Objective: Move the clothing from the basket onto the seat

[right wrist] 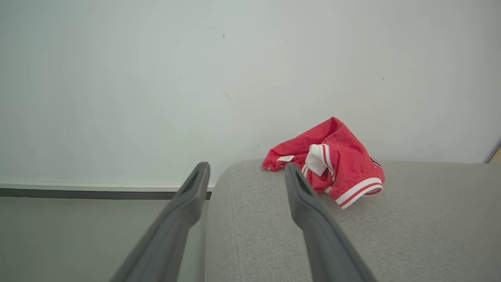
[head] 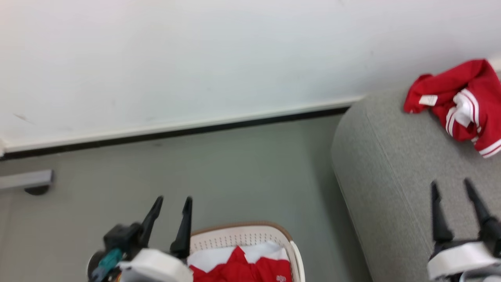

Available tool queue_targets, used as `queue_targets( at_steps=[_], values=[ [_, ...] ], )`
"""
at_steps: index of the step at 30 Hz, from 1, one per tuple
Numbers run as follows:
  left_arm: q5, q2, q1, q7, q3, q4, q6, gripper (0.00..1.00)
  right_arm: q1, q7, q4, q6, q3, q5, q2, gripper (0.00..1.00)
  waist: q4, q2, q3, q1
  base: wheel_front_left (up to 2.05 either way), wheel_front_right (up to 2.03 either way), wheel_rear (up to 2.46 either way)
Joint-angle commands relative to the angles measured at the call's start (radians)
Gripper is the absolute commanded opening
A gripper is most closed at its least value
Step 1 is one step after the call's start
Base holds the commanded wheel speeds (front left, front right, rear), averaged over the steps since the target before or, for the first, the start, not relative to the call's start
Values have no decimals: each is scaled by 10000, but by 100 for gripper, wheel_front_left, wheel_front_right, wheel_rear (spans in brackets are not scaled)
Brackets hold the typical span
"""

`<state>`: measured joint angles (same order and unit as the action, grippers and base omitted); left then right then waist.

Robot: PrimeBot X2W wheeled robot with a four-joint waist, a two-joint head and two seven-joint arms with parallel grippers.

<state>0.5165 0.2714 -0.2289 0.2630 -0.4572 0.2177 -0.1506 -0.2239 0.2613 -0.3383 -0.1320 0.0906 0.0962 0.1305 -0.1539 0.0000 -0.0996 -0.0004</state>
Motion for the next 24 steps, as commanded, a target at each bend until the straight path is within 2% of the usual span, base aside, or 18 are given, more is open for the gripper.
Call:
queue_targets(
  at_steps=[1, 6, 12, 24],
  values=[
    [-190, -51, 579, 15, 300, -185, -50, 100, 519, 27, 104, 25, -99, -90, -220, 100, 411, 0, 783, 4, 0, 0, 0],
    [-735, -338, 1850, 13, 1223, -608, 31, 100, 1299, 27, 324, 25, -317, -399, -571, 100, 501, 0, 1182, 4, 0, 0, 0],
    [-1224, -760, 2949, 15, 2161, -820, 432, 100, 2020, 27, 363, 25, -464, -501, -765, 100, 559, 0, 1475, 4, 0, 0, 0],
    [-1959, -1382, 3289, 16, 3003, -882, 1073, 100, 2084, 28, 359, 25, -554, -309, -814, 100, 473, 0, 1431, 4, 0, 0, 0]
  ],
)
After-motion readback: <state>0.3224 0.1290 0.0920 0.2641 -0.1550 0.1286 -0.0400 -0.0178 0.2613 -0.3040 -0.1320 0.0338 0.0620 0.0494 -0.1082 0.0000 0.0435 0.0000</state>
